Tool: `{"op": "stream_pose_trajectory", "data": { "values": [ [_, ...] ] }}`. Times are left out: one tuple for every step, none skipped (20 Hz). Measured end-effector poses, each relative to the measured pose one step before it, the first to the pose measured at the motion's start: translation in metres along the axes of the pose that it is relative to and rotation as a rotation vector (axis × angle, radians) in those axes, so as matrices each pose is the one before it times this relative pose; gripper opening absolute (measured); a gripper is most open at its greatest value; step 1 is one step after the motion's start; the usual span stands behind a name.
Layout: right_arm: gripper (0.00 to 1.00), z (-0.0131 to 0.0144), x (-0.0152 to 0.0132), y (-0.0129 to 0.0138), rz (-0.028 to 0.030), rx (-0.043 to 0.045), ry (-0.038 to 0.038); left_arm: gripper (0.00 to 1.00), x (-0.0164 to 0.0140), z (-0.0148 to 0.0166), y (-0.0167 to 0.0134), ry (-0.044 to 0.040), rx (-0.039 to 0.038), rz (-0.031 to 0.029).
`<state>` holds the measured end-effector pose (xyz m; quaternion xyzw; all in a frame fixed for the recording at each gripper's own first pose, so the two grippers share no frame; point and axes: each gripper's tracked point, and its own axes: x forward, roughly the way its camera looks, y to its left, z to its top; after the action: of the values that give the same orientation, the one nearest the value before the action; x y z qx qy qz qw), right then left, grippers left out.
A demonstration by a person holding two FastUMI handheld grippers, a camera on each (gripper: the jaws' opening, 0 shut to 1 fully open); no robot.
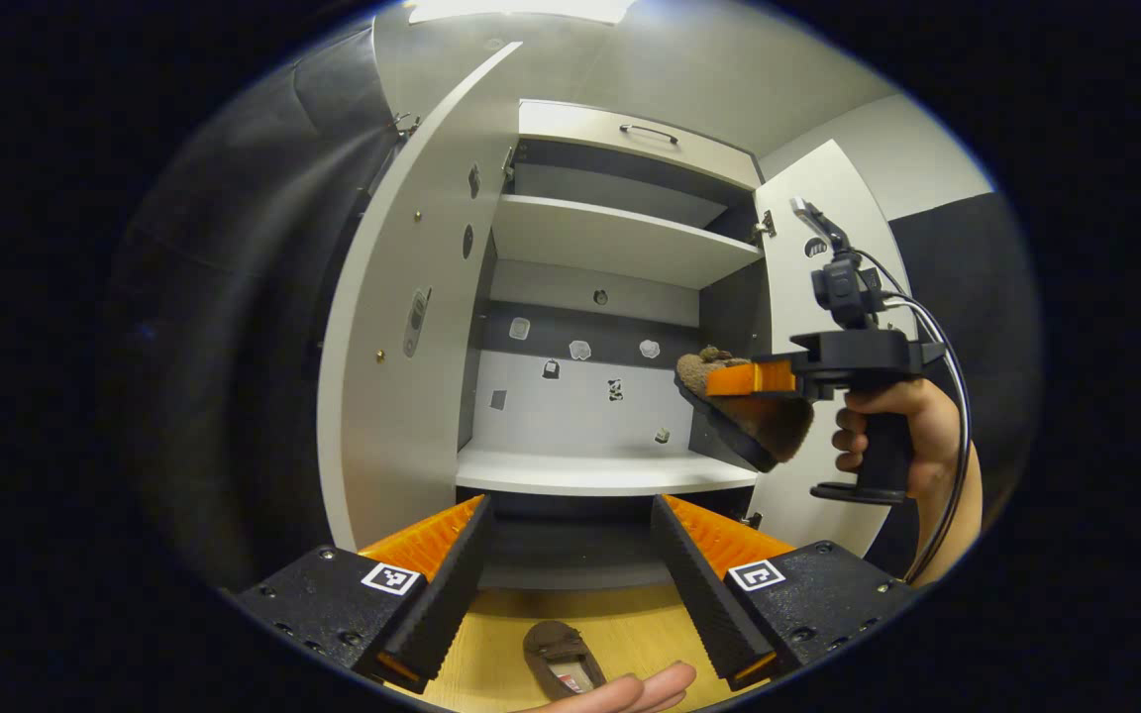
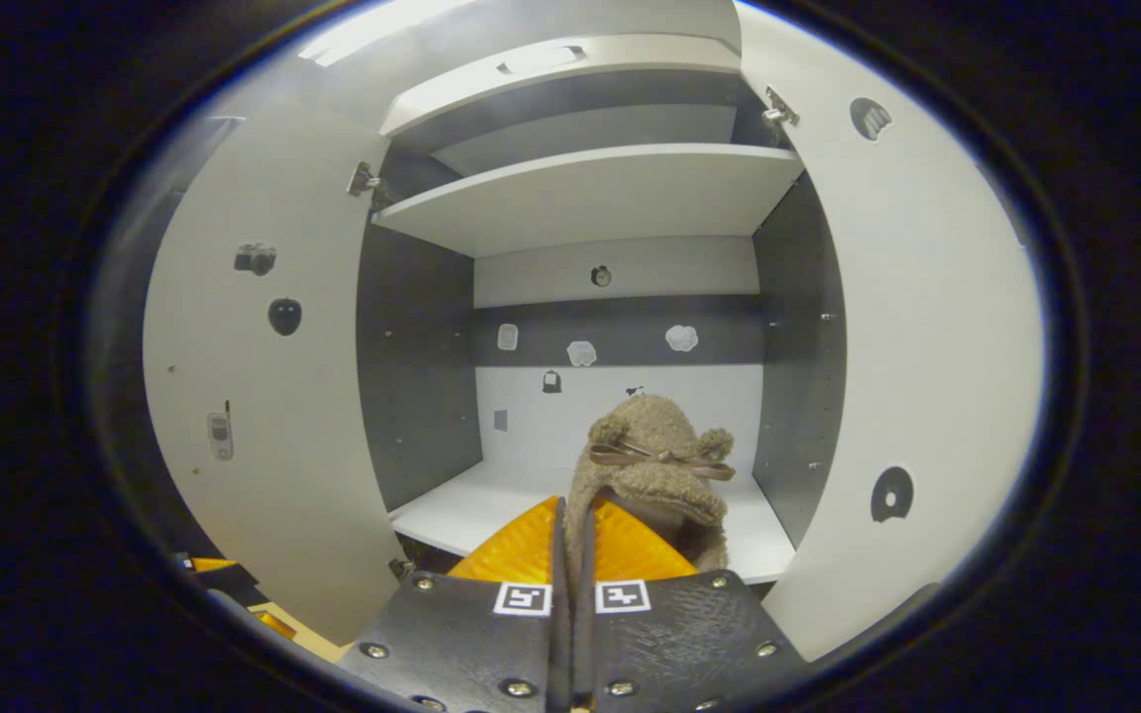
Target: Grab one shoe with the right hand and put it into the shoe cabinet, grab the other shoe with the left hand and put it into the shoe cabinet; then close the right door with the right hand and the left door with the left hand.
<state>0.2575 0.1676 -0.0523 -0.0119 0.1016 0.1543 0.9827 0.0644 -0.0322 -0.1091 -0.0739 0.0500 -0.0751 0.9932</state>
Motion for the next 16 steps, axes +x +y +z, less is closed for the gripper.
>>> {"op": "stream_pose_trajectory", "data": {
  "values": [
    [0.02, 0.00027, 0.01443, -0.00269, -0.00637, 0.00797, 0.01209, 0.98, 0.00386, -0.00187, -0.00121, 0.00301, -0.00641, -0.00613],
    [0.02, -0.00149, 0.01538, -0.00366, -0.00680, -0.00619, 0.01122, 0.97, 0.00340, -0.00070, -0.00008, -0.00115, -0.00339, -0.00489],
    [0.02, -0.00270, 0.01528, -0.00388, -0.00751, -0.01221, 0.01204, 0.98, 0.00361, -0.00263, 0.00075, 0.00029, -0.00522, -0.00290],
    [0.04, -0.00538, 0.01641, -0.00269, -0.00647, -0.01163, 0.01524, 0.99, 0.00163, -0.00220, -0.00056, 0.00091, -0.00243, -0.00509],
    [0.04, -0.00637, 0.01536, -0.00387, -0.00540, -0.00586, 0.01113, 0.98, 0.00268, -0.00264, 0.00009, 0.00481, -0.00073, -0.00593],
    [0.04, -0.00721, 0.01875, -0.00287, -0.00671, -0.00334, 0.01210, 0.99, 0.00190, -0.00330, 0.00074, 0.00683, 0.00342, -0.00220],
    [0.04, -0.00865, 0.01618, -0.00340, -0.00317, -0.00144, 0.01914, 0.97, 0.00274, -0.00280, 0.00144, 0.00263, 0.00302, 0.00171],
    [0.04, -0.00853, 0.01375, -0.00202, 0.00048, -0.00651, 0.02406, 0.97, 0.00227, -0.00252, 0.00287, 0.00339, 0.00233, 0.00732],
    [0.04, -0.00660, 0.01361, -0.00353, -0.00564, -0.00083, 0.01867, 0.97, 0.00199, -0.00237, 0.00350, -0.00087, 0.00246, 0.00570],
    [0.04, -0.00762, 0.01301, -0.00270, -0.00463, -0.00250, 0.02162, 0.98, 0.00177, -0.00184, 0.00302, -0.00139, 0.00287, 0.00849],
    [0.04, -0.00657, 0.01003, -0.00296, 0.00130, 0.00527, 0.01319, 0.97, 0.00158, -0.00240, 0.00280, 0.00008, 0.00804, 0.00987],
    [0.04, -0.00290, 0.00848, -0.00281, -0.00258, 0.01260, 0.00331, 0.99, 0.00113, -0.00369, 0.00204, 0.00782, 0.01288, 0.00857],
    [0.04, 0.00151, 0.00372, -0.00082, 0.01260, 0.03508, -0.00643, 0.98, 0.00123, -0.00434, -0.00009, 0.01362, 0.01116, -0.00010],
    [0.04, 0.00010, 0.00287, 0.00005, 0.00827, 0.03212, -0.00739, 0.97, 0.00013, -0.00410, -0.00089, 0.01059, 0.00274, -0.00585],
    [0.04, 0.00513, 0.00272, -0.00235, 0.00447, 0.01876, -0.01849, 0.97, -0.00040, -0.00427, -0.00108, 0.01000, -0.00249, -0.00277],
    [0.07, -0.00203, 0.00214, 0.00202, 0.01973, 0.01344, 0.00110, 0.98, 0.00027, -0.00272, -0.00014, 0.00693, -0.00560, -0.00031]
  ]
}}
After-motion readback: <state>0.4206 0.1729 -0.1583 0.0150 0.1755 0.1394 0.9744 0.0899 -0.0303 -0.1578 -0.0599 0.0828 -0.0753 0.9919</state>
